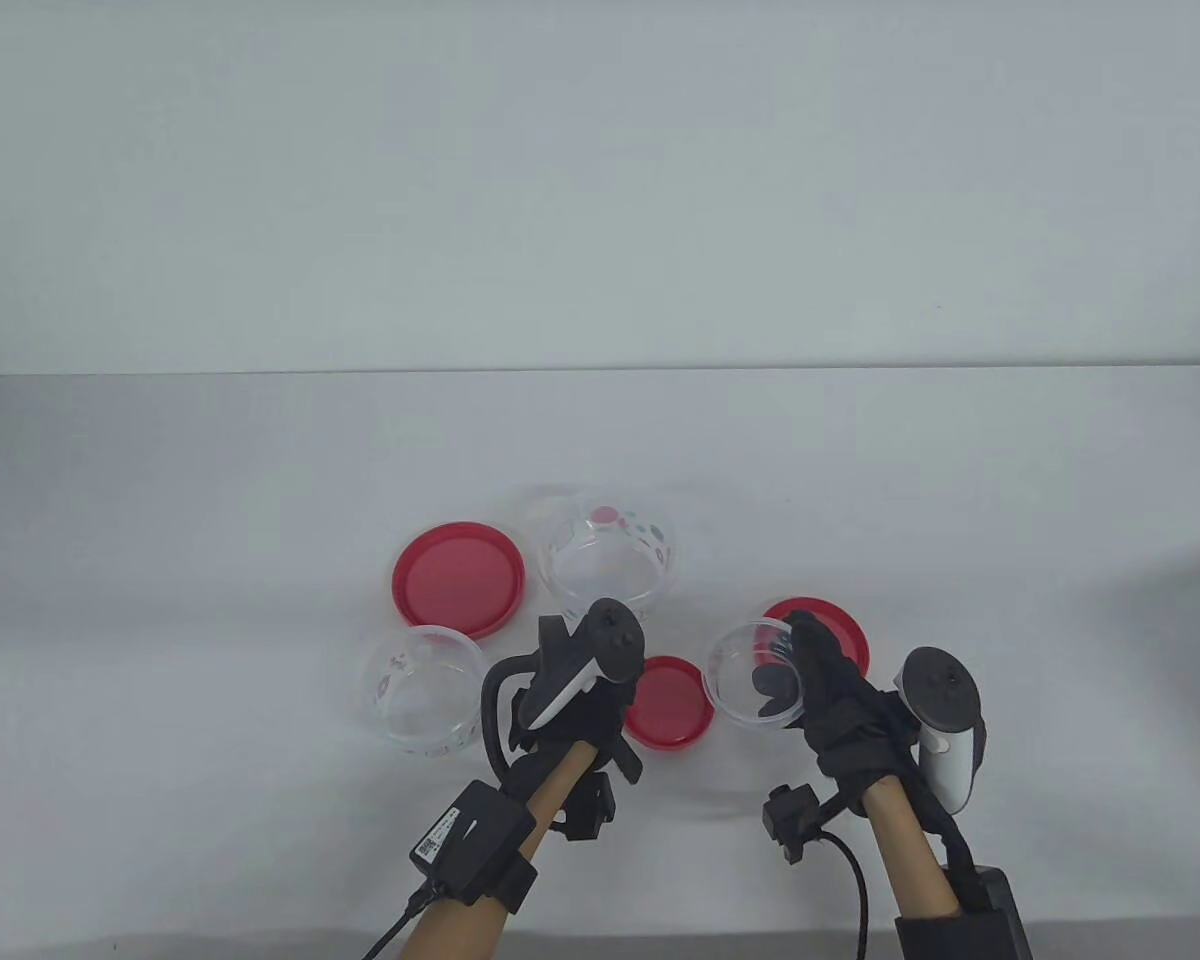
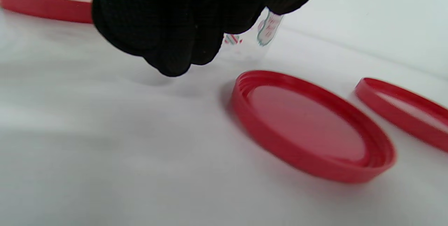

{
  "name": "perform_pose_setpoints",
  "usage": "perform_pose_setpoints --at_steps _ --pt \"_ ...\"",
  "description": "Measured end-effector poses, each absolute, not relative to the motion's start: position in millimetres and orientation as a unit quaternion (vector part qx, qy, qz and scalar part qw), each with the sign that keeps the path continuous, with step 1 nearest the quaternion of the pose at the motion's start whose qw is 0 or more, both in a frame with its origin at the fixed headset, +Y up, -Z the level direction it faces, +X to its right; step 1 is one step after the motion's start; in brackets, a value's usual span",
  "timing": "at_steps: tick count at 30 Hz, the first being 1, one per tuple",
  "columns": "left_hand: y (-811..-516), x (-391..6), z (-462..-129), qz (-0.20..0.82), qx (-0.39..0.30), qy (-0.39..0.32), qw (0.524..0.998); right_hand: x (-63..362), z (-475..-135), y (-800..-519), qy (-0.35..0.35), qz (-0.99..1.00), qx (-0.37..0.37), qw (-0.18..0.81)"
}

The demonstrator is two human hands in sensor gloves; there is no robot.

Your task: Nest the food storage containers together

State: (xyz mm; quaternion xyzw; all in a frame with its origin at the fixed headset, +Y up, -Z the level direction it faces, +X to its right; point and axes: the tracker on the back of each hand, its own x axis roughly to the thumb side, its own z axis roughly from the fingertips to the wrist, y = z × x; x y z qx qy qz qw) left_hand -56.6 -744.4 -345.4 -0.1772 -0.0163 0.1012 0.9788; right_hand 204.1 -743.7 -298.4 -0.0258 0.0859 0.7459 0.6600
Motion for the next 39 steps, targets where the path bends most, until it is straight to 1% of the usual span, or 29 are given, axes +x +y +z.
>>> perform_pose_setpoints --at_steps 2,4,6,8,10,14,16,22,26,31,33,35,39 --pt "-751 -54 -347 0.070 -0.191 -0.017 0.979 204 -298 -743 0.086 0.747 -0.027 0.659" --pt "-753 -51 -348 0.042 -0.184 -0.018 0.982 204 -298 -743 0.086 0.749 -0.030 0.656" --pt "-756 -49 -350 0.033 -0.200 -0.018 0.979 204 -299 -744 0.087 0.751 -0.033 0.654" --pt "-763 -48 -354 0.030 -0.230 -0.003 0.973 204 -300 -745 0.088 0.754 -0.036 0.650" --pt "-764 -48 -358 0.022 -0.237 0.015 0.971 204 -300 -745 0.087 0.759 -0.036 0.645" --pt "-765 -48 -363 0.051 -0.261 0.039 0.963 205 -301 -745 0.085 0.767 -0.039 0.635" --pt "-766 -49 -365 0.072 -0.263 0.048 0.961 205 -301 -745 0.086 0.769 -0.040 0.632" --pt "-766 -52 -364 0.076 -0.271 0.040 0.959 205 -301 -746 0.084 0.787 -0.040 0.610" --pt "-755 -55 -355 0.100 -0.239 0.021 0.966 203 -299 -744 0.087 0.795 -0.032 0.600" --pt "-725 -64 -344 0.183 -0.154 0.006 0.971 197 -298 -742 0.099 0.799 -0.014 0.593" --pt "-711 -67 -340 0.215 -0.124 -0.019 0.968 195 -298 -741 0.101 0.803 -0.010 0.588" --pt "-699 -67 -336 0.234 -0.110 -0.030 0.965 194 -298 -742 0.101 0.804 -0.009 0.586" --pt "-679 -61 -328 0.239 -0.082 -0.070 0.965 192 -298 -745 0.109 0.804 -0.009 0.585"
